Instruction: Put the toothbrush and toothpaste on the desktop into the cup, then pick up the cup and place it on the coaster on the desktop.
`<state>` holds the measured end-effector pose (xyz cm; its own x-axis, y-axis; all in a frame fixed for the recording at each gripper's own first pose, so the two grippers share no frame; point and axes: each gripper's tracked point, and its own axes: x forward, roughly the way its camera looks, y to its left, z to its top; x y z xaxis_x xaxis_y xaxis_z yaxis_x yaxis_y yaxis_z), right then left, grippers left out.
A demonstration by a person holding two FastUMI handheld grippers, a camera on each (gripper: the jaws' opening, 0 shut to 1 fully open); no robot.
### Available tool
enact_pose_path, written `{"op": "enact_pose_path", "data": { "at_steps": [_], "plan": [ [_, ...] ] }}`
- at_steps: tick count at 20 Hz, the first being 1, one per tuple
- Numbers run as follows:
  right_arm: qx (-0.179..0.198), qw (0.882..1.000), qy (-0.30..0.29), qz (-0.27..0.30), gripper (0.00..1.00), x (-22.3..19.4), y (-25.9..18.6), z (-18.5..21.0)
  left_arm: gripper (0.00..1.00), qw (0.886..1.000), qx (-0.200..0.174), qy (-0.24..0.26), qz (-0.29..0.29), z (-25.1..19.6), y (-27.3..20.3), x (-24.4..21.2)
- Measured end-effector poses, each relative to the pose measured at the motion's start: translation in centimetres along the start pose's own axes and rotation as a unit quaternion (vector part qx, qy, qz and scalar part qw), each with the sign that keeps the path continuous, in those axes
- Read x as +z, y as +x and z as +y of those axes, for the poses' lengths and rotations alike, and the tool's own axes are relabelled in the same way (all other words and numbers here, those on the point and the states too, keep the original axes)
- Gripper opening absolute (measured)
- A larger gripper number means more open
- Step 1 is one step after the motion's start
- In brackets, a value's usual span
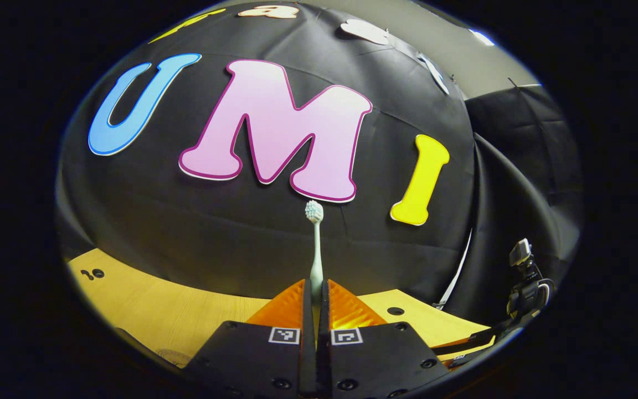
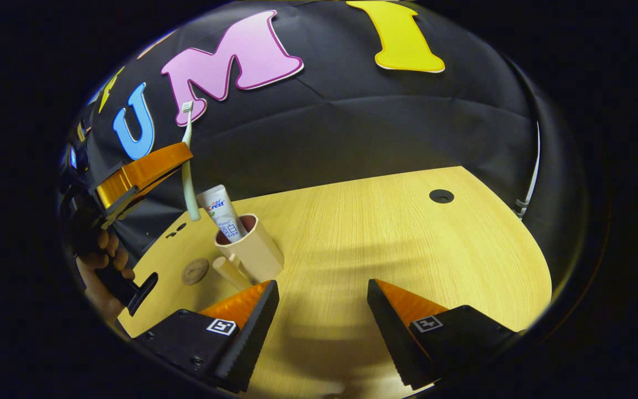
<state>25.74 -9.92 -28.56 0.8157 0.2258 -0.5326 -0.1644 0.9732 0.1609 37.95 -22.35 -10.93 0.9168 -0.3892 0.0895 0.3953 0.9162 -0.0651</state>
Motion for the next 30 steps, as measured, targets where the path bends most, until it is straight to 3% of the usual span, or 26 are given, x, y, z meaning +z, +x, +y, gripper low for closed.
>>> {"op": "enact_pose_path", "data": {
  "at_steps": [8, 16, 17, 19, 24, 25, 26, 27, 30],
  "plan": [
    [-0.009, 1.000, 0.014, 0.020, 0.98, -2.3, 0.9, -0.7, 0.06, 0.999, 0.019, 0.022, -0.037, 1.1, 0.6, -3.3],
    [-0.002, 1.000, 0.007, 0.016, 0.98, -2.4, 1.3, 0.0, 0.17, 0.998, 0.026, 0.034, -0.054, 1.2, 0.2, -4.1],
    [-0.001, 1.000, 0.007, 0.018, 0.98, -2.5, 1.5, 0.0, 0.35, 0.997, 0.026, 0.043, -0.057, 1.0, 0.0, -4.2],
    [0.000, 1.000, 0.006, 0.023, 0.98, -2.9, 1.6, 0.2, 0.47, 0.996, 0.023, 0.057, -0.059, 0.9, -0.3, -4.3],
    [0.004, 1.000, 0.009, 0.022, 0.98, -2.6, 1.7, 1.0, 0.65, 0.996, 0.023, 0.070, -0.043, 0.6, -0.7, -3.8],
    [0.004, 1.000, 0.010, 0.021, 0.98, -2.3, 1.7, 1.1, 0.76, 0.996, 0.025, 0.071, -0.037, 0.6, -1.0, -3.6],
    [0.004, 1.000, 0.012, 0.019, 0.98, -2.0, 1.6, 1.2, 0.76, 0.996, 0.027, 0.071, -0.037, 0.7, -1.4, -3.2],
    [0.006, 1.000, 0.012, 0.017, 0.98, -1.6, 1.6, 1.4, 0.87, 0.996, 0.028, 0.070, -0.037, 0.7, -1.8, -2.7],
    [0.006, 1.000, 0.009, 0.003, 0.98, 0.6, 1.4, 2.1, 0.92, 0.996, 0.050, 0.069, -0.036, 1.9, -3.6, -1.5]
  ]
}}
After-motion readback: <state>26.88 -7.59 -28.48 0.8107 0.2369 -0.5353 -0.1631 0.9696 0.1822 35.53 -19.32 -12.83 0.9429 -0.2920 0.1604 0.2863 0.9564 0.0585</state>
